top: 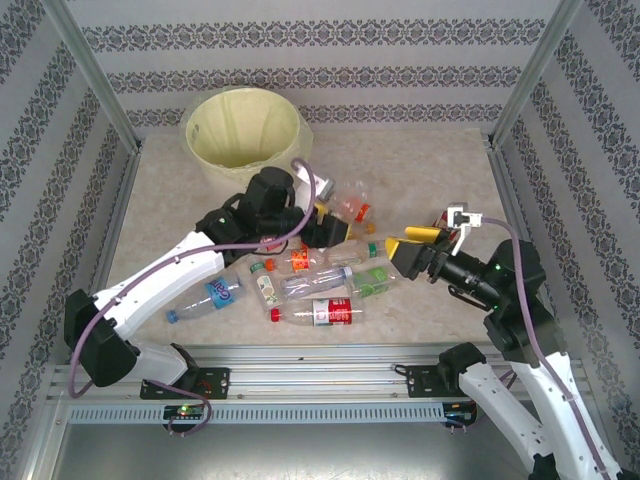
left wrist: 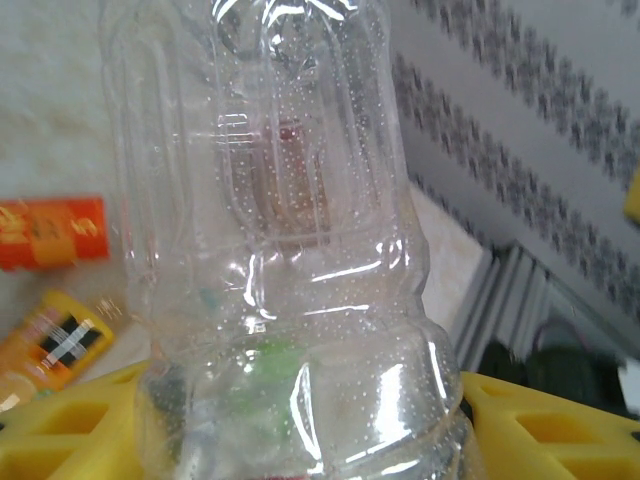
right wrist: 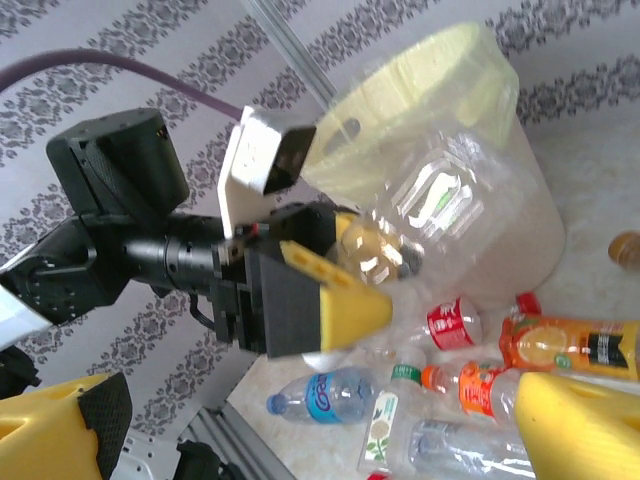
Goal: Put the plastic bottles in the bin
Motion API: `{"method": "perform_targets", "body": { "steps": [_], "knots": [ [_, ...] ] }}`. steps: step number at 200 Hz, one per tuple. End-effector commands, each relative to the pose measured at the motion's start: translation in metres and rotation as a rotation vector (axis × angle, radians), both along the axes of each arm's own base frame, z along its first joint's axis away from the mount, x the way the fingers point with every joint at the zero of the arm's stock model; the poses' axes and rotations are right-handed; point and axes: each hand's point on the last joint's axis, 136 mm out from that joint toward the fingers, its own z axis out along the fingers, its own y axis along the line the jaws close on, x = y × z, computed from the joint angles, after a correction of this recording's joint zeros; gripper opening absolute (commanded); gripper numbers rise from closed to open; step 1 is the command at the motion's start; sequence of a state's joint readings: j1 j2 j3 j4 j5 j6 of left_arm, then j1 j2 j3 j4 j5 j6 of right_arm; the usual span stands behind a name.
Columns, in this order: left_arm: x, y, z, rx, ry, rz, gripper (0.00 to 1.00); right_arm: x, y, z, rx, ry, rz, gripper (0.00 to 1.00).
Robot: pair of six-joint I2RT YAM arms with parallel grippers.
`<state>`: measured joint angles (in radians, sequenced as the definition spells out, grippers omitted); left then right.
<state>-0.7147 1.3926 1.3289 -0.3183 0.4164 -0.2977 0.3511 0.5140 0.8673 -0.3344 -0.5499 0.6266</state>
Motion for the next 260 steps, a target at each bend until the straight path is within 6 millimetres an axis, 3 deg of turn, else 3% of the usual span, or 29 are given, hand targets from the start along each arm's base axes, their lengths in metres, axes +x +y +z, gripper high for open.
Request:
{"method": "perform_targets", "body": {
  "steps": [1,55,118,150,189,260],
  "knots": [
    [0.026,0.020,0.030,0.010,-0.026,0.180,0.55,-0.009,-0.008,0.026,-0.007,-0.110,-0.031,0.98],
    [0.072,0.057,0.087,0.136,-0.213,0.407,0.55,-0.018,-0.015,0.053,0.008,-0.197,-0.052,0.98],
    [0.138,0.119,0.110,0.314,-0.291,0.598,0.54,-0.016,-0.017,0.049,-0.012,-0.184,-0.072,0.98],
    [0.172,0.152,0.104,0.392,-0.296,0.666,0.54,-0.016,-0.018,0.045,-0.023,-0.174,-0.075,0.98],
    [0.202,0.182,0.080,0.485,-0.244,0.710,0.54,-0.012,-0.020,0.038,-0.033,-0.139,-0.099,0.98],
    [0.227,0.215,0.027,0.546,-0.104,0.720,0.54,-0.009,-0.017,0.029,-0.040,-0.096,-0.082,0.98]
  ]
}}
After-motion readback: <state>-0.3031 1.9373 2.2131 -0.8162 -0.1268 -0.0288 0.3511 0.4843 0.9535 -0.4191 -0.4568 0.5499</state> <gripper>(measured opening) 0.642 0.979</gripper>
